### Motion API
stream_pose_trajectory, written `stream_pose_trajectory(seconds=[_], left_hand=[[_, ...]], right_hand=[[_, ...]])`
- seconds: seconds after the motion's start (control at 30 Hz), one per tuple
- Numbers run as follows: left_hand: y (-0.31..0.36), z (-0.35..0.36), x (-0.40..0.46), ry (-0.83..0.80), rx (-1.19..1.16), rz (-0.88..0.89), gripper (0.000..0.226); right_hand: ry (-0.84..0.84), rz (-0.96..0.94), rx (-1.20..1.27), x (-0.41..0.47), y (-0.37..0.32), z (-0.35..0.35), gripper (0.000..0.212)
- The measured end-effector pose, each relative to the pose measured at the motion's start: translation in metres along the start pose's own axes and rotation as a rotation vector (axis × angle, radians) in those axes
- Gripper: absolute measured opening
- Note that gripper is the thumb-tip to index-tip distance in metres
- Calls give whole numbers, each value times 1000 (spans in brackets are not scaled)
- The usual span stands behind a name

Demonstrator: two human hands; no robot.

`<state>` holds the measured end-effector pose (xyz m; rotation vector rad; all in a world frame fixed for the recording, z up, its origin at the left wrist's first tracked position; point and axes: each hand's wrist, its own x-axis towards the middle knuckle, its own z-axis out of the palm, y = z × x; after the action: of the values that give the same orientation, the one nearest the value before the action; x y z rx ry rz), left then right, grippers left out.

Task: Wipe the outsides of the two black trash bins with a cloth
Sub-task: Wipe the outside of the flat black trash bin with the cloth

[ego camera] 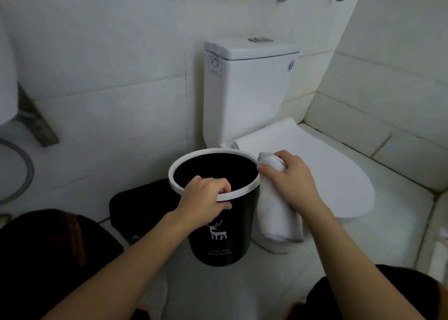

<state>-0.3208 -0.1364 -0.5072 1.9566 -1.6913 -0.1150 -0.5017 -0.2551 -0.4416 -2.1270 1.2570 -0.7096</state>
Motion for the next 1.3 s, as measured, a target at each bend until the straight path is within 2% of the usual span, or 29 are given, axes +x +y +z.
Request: stream_pose_trajectory(seconds=[0.13,0.3,0.53,0.83,1.07,1.3], left_hand=[[-4,17,-19,-150,-24,-91,32],[-12,42,-39,-344,96,-60,27],[-37,79,-63,-437,133,-69,23],[-37,122,-71,-439,101,-12,20],[-40,130,-67,-667,64,-128,41],[-47,140,-74,-736,-28,-156,41]], right_hand=[[-21,-10,-36,1,1,8,32],[-58,-25,-107,-4,5,17,28],[-128,27,-193,-15,19,41,33],[-254,15,-324,-21,39,70,33],[-334,55,-391,-20,50,81,37],[-368,97,-384,-21,55,88,37]])
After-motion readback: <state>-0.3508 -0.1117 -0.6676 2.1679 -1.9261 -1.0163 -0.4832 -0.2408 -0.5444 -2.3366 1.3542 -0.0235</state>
